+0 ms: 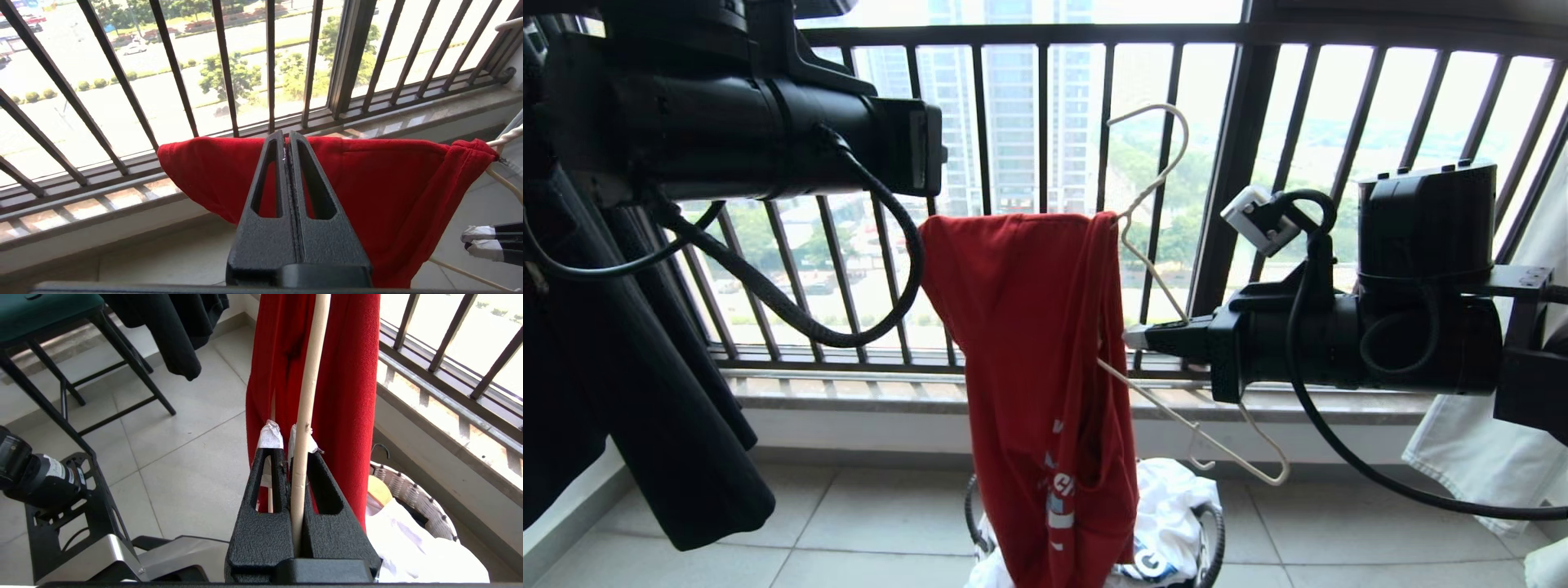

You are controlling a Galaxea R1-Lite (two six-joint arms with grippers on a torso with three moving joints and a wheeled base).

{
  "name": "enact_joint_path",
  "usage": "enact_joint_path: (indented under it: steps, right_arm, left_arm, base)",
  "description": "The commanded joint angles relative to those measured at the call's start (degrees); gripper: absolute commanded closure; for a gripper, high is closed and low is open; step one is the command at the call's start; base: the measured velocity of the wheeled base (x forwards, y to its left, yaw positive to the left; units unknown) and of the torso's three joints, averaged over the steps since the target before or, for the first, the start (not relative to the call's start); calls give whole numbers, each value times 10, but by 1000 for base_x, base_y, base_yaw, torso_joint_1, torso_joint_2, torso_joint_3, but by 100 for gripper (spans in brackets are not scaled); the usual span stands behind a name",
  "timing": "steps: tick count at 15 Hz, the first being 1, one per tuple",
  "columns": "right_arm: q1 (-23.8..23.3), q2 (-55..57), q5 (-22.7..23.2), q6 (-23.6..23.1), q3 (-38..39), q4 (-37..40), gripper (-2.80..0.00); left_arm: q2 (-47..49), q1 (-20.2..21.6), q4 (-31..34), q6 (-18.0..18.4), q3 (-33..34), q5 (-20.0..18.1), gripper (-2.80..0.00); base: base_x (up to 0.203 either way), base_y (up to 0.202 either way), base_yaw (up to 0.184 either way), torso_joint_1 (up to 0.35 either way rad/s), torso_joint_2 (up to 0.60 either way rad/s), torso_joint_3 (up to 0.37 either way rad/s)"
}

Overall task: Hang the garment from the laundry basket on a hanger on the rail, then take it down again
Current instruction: Hang the clothes on the clothes rack

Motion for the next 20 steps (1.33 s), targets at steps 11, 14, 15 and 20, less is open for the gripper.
enact_joint_path:
  steps: [11, 14, 15, 20]
  right_arm:
    - [1, -37, 179, 72, -4, 28, 0]
    - [1, -41, 200, 73, -2, 33, 0]
    - [2, -41, 226, 75, -2, 36, 0]
    - [3, -31, 258, 75, -3, 35, 0]
  left_arm:
    - [-37, 66, 415, 211, -180, -302, 0]
    - [-42, 29, 464, 221, -213, -334, 0]
    - [-47, 13, 470, 221, -213, -334, 0]
    - [-42, 2, 447, 221, -202, -324, -280]
  base:
    - [0, 0, 0, 0, 0, 0]
    - [0, 0, 0, 0, 0, 0]
    - [0, 0, 0, 0, 0, 0]
    - [0, 0, 0, 0, 0, 0]
